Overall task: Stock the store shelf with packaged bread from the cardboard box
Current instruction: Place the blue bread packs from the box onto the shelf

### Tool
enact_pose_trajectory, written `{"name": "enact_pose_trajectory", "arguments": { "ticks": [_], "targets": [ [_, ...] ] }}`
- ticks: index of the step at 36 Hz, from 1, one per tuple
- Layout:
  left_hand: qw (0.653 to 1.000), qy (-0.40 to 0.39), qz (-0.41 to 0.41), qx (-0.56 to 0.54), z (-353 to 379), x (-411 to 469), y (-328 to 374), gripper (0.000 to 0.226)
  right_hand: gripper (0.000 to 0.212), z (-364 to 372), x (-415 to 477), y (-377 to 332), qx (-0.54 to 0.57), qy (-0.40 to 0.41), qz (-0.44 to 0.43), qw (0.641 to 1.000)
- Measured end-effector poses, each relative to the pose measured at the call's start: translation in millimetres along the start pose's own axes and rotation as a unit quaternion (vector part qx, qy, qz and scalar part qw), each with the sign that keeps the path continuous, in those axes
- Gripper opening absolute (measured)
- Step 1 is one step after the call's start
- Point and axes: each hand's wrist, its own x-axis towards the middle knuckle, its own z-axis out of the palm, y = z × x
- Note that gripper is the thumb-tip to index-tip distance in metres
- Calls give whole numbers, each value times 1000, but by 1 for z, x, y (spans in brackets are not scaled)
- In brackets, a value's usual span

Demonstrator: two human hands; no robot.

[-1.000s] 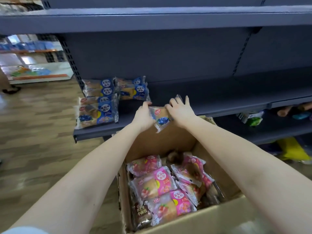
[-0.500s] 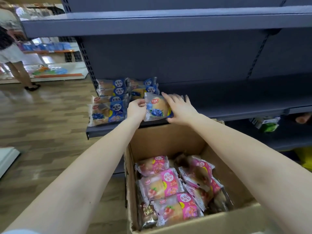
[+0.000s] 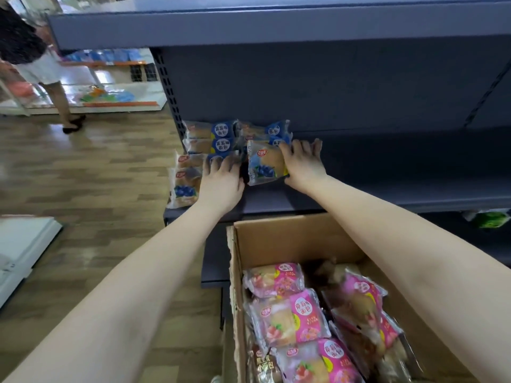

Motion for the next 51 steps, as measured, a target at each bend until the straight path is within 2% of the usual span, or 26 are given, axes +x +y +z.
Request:
{"name": "enact_pose_trajectory", "arguments": {
  "ticks": [4,6,11,15,19,23,26,33,37,46,51],
  "targets": [
    [992,-55,-103,-56,21,2,-7,61,82,12,18,-17,28,-1,41,999],
    [988,-69,-117,-68,31,2,-8,64,83,21,21,-27,52,-2,61,997],
    [989,-11,-118,-85,49,0,-11,68,78,48,24,-39,107,10,74,991],
    [990,1,-114,-81,51,0,-10,66,75,55,31,-36,134,25,41,990],
    [990,9,-114,-83,54,0,-10,65,75,56,37,-39,122,25,5,992],
    [990,22,-113,-79,56,0,-12,65,76,57,41,-45,109,6,31,994],
    [990,18,-113,-76,55,0,-12,67,77,59,42,-48,103,-11,46,994],
    [992,22,-107,-69,58,-1,-13,68,73,57,42,-46,111,-55,13,992],
    [990,21,-111,-85,58,-1,-14,67,77,58,42,-47,102,-66,18,992],
    [990,-8,-106,-97,55,0,-14,67,73,55,42,-49,100,-77,28,992],
    [989,-27,-97,-108,53,1,-16,70,72,52,41,-57,56,-73,31,995]
  ]
}}
